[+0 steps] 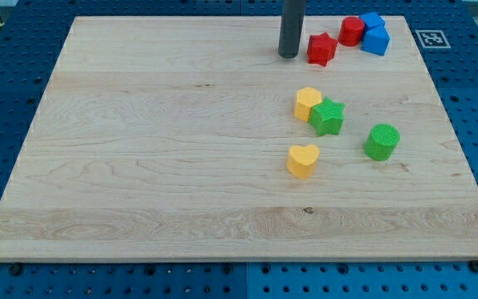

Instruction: Push the red star into the triangle

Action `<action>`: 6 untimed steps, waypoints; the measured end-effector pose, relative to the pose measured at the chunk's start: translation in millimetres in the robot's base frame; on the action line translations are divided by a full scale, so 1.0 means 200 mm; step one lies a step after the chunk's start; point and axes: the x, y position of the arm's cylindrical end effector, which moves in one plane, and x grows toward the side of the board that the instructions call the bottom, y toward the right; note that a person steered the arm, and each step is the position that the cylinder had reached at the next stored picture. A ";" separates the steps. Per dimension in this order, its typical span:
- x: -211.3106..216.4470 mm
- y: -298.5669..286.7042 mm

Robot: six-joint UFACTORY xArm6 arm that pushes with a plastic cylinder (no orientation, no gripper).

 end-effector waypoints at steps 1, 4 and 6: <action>0.00 0.09; 0.00 0.40; 0.01 0.58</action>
